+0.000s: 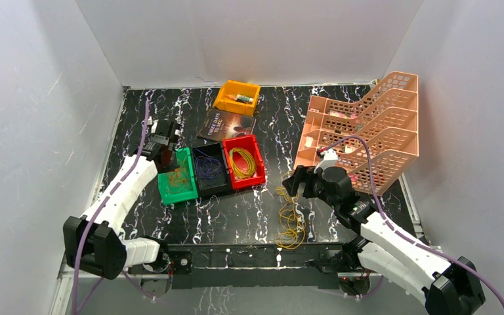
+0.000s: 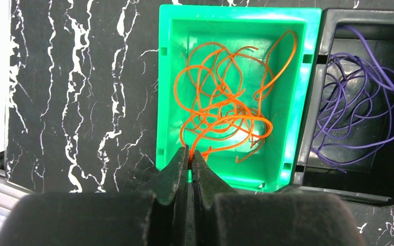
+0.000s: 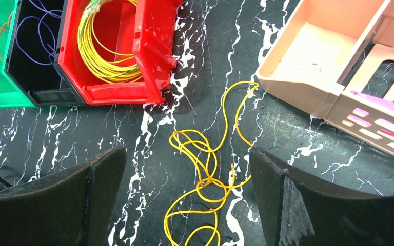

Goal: Untangle the cables

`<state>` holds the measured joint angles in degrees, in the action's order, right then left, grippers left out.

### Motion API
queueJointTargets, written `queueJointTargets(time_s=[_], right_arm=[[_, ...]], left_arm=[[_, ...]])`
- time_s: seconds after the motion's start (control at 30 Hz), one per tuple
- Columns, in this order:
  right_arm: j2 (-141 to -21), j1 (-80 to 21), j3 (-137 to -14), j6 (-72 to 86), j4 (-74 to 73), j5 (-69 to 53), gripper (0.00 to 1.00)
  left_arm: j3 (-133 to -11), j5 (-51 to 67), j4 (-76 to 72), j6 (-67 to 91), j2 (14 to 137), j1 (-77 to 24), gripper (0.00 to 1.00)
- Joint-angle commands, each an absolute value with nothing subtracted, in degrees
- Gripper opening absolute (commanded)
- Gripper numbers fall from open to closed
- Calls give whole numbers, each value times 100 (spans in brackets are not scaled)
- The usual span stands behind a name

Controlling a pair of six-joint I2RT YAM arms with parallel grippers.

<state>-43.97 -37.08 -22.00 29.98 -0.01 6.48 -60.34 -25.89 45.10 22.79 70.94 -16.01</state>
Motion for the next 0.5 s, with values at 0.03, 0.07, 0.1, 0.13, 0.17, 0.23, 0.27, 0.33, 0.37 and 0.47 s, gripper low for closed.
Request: queueJointTargets(time_s=[0.03,0.07,0.1,0.13,0.17,0.23,0.27,0.33,0.37,0.47], right_arm=[[-4398,-3687,-2430,2928,219,651,98],[-4407,-3683,-2434,2915,213,656,98],[-4416,-3687,-2435,2903,211,651,98],[-4425,-3689,-2435,2896,211,658,99],[-4429,-3686,-2435,2894,211,670,98],[-4429,-3691,-2428,2892,219,667,98],[-4436,-3687,-2426,2892,220,655,98],[-4442,-3687,-2426,2887,215,658,98],[-4437,-3686,-2426,2891,211,673,98],[-4443,-3686,-2413,2892,235,677,98]], left_arm=[[-5964,-2281,3997,2058,7339,-1439,0],[-5972,-2269,3935,2037,7393,-1421,0],[-5990,-2272,3910,2025,7466,-1402,0],[-5994,-2282,3878,2011,7537,-1386,0],[-5996,-2299,3850,1993,7600,-1374,0],[-5958,-2319,3789,1950,7744,-1355,0],[-5934,-2338,3778,1929,7803,-1349,0],[-5889,-2416,3759,1901,7970,-1341,0],[-5863,-2439,3739,1892,8028,-1331,0],[-5810,-2443,3632,1855,8175,-1302,0]])
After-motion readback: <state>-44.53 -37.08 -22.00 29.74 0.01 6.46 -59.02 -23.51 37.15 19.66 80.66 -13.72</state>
